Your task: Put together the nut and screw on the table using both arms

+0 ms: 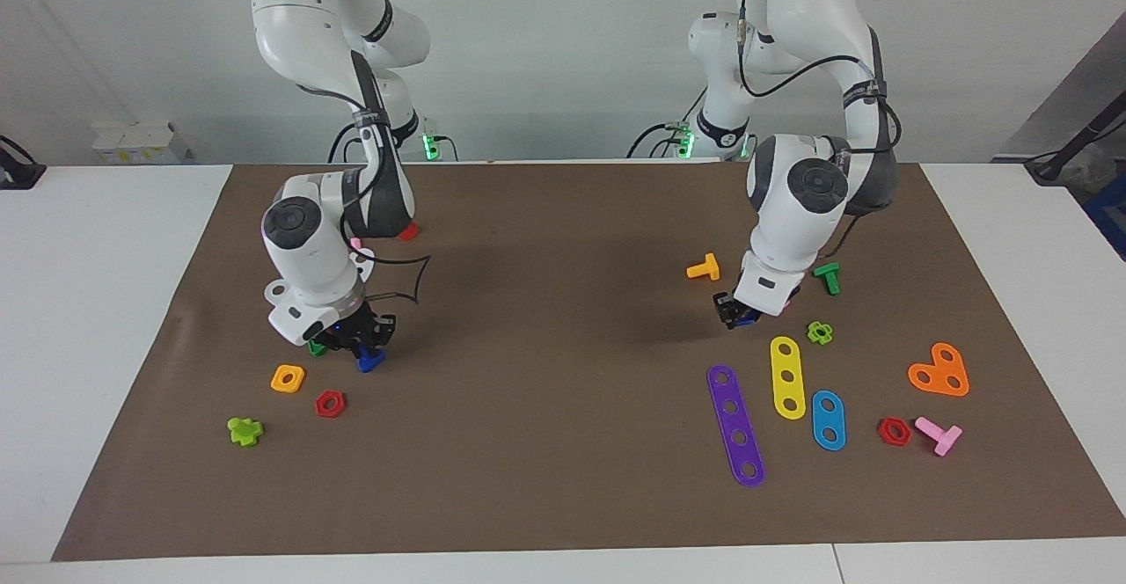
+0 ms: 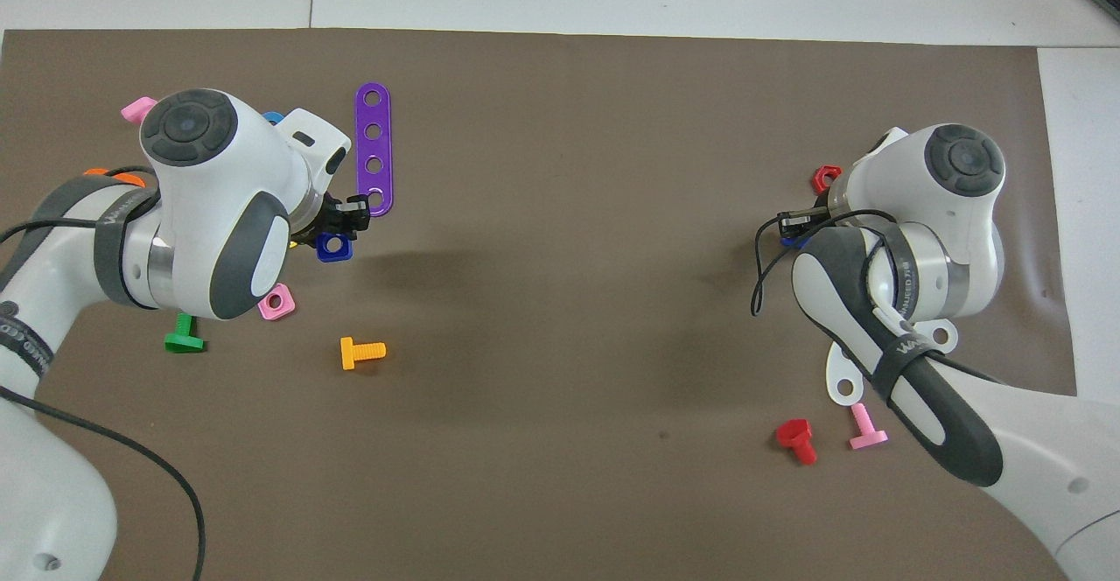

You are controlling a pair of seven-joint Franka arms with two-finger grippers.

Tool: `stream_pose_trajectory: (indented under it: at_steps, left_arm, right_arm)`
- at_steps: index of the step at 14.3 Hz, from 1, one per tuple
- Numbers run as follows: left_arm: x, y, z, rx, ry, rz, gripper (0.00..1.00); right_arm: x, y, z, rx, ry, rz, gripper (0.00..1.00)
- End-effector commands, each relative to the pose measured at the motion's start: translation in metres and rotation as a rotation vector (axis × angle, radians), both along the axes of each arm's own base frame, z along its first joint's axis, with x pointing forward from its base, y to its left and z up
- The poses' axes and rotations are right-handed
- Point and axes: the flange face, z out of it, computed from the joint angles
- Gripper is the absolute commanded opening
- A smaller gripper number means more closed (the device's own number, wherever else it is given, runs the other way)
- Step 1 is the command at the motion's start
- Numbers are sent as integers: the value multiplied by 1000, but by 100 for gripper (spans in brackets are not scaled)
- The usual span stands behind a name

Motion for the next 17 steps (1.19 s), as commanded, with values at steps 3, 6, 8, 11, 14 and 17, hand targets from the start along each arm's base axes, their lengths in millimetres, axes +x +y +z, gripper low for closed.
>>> stream_pose_trajectory:
  at_steps: [3,6,8,11,14,17]
  left_arm:
    - [10,-1,16,-19,12,7,0]
    - [14,-3,28,-32,2,11,0]
    - [15,-6,33,-48,2,18,0]
    - [17,-9,44,-69,-3,24,0]
    - [16,-15,45,-71,-5,23,0]
    - [15,-21,45,-86,-2,29,0]
  right_arm:
    - [6,6,23,17,-42,-20,0]
    - [10,68,41,28,-81,-58,0]
    - [7,111,50,40,-103,-114,0]
    - [-5,194,52,61,-112,-199,0]
    - [-25,252,58,66,-132,-280,0]
    - [-41,303,38,41,-117,-314,0]
